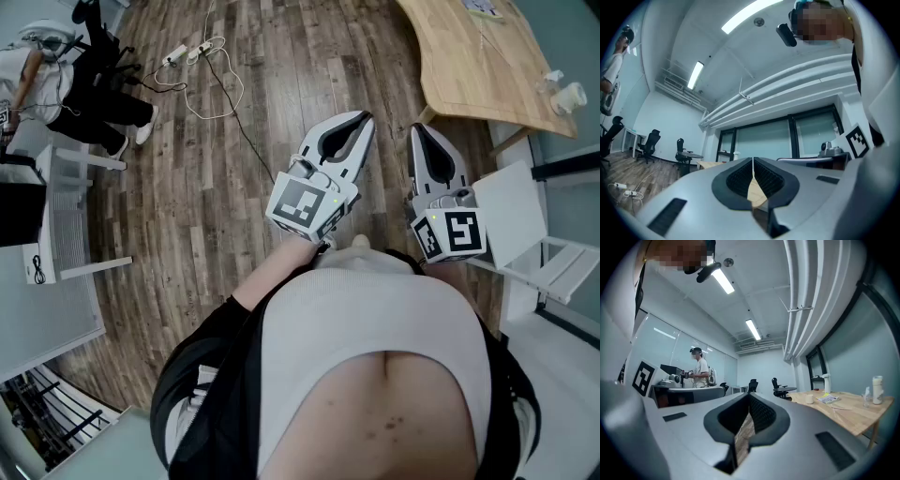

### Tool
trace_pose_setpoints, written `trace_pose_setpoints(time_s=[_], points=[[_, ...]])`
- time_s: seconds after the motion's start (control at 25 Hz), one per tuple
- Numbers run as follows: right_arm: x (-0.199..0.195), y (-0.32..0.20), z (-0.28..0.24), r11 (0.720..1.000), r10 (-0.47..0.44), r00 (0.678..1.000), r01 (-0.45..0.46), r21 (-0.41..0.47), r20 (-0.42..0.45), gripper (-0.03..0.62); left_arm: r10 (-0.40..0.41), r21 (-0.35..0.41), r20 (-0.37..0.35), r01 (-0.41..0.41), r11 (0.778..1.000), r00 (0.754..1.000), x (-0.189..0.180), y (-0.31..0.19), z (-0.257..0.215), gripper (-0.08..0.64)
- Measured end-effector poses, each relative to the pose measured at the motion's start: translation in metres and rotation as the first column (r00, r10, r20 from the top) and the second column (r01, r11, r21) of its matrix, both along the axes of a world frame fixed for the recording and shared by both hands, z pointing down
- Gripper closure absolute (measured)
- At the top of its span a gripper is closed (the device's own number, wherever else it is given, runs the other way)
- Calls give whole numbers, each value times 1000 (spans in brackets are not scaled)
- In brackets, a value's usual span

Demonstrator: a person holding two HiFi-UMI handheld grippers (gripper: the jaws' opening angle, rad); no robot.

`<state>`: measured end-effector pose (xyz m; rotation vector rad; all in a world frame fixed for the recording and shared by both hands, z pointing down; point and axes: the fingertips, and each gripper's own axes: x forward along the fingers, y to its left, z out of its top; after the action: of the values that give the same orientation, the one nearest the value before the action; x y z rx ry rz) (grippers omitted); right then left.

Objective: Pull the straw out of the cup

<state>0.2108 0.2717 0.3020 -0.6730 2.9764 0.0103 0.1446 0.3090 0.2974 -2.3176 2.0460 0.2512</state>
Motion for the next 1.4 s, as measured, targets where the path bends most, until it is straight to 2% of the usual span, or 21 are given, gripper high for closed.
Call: trace_pose_setpoints(time_s=[0.28, 0.56, 1.04, 1.4], points=[[-3, 0, 2, 1000, -5, 1000, 5, 9, -2, 563, -3, 3, 0, 3, 1000, 1000, -3, -2, 2, 546], [-4, 11, -4, 1000, -18, 999, 18, 12, 38, 561, 13, -2, -16, -13, 1000, 1000, 0, 3, 7, 546], [-11, 32, 2, 1000, 20, 999, -20, -2, 42, 561, 57, 16, -26, -57, 998, 998, -2, 27, 5, 546], [-21, 56, 20, 997, 71, 997, -70, -25, 15, 561, 76, -18, -45, -77, 997, 996, -17, 48, 25, 546]])
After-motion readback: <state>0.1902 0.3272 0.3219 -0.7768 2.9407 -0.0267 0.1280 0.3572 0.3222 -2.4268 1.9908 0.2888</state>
